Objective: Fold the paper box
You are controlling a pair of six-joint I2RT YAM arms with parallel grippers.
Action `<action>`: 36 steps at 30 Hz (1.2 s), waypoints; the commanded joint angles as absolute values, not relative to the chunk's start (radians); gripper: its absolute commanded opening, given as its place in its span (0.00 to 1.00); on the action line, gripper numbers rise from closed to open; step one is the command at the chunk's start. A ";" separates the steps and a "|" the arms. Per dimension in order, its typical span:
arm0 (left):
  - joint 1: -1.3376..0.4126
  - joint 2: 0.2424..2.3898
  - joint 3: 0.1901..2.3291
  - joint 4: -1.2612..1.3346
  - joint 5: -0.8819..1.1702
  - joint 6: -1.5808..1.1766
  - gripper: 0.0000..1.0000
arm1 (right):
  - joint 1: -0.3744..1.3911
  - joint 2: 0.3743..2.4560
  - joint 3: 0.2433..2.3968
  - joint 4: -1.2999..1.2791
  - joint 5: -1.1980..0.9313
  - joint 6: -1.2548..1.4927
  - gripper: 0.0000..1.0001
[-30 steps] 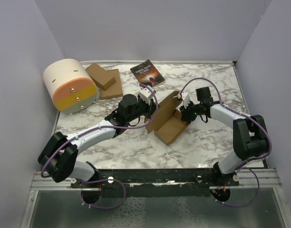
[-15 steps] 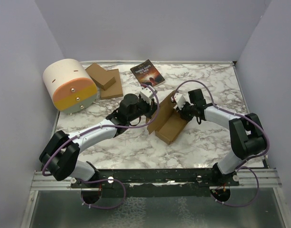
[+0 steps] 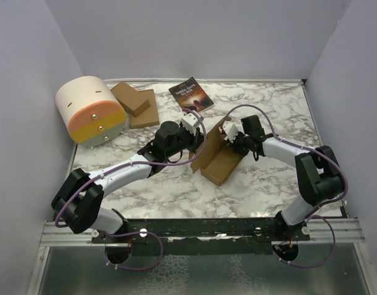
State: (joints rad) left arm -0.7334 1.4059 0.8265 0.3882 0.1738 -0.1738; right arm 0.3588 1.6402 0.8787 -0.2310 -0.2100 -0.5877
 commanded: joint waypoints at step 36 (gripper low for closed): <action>-0.734 1.396 0.853 0.409 0.159 -0.171 0.00 | 0.157 1.445 0.882 -0.391 -0.609 -0.630 0.62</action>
